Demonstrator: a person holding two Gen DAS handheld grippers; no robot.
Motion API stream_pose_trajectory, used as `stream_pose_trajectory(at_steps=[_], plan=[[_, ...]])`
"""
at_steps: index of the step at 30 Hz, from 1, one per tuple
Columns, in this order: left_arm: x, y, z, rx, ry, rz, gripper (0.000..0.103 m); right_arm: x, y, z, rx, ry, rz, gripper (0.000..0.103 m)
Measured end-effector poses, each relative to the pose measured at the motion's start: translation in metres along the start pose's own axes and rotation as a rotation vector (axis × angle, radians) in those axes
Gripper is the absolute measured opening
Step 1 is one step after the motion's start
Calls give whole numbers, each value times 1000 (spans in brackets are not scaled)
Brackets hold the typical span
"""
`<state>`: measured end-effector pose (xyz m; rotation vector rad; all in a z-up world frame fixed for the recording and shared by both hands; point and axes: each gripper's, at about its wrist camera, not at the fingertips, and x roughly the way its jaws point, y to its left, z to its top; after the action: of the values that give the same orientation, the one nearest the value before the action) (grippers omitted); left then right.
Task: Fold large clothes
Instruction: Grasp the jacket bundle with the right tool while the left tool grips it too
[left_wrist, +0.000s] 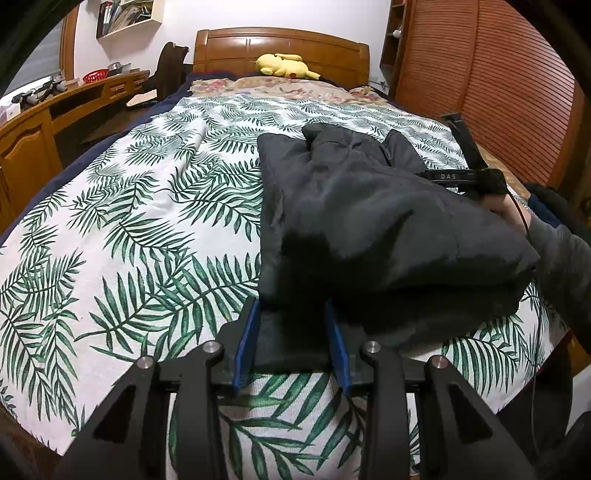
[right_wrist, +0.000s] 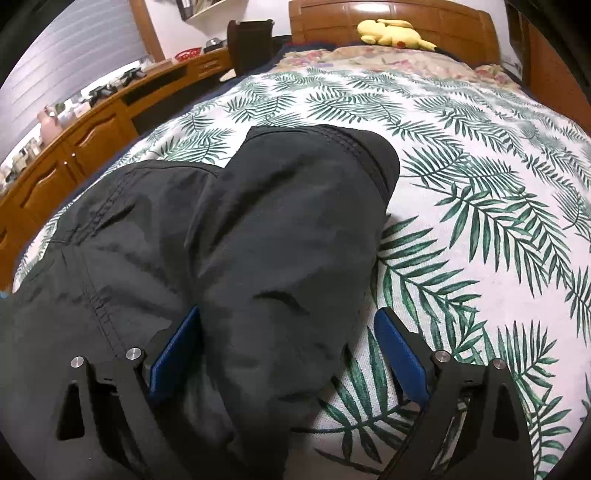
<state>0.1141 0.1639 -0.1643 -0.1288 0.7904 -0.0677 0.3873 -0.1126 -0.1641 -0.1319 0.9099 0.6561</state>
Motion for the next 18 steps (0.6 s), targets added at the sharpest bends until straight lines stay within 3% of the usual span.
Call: stream_pose_trajectory(at_steps=[18], plan=[[1,9,-4,-31,10,-12,36,3,3,-2,-14,-6,-18,95]])
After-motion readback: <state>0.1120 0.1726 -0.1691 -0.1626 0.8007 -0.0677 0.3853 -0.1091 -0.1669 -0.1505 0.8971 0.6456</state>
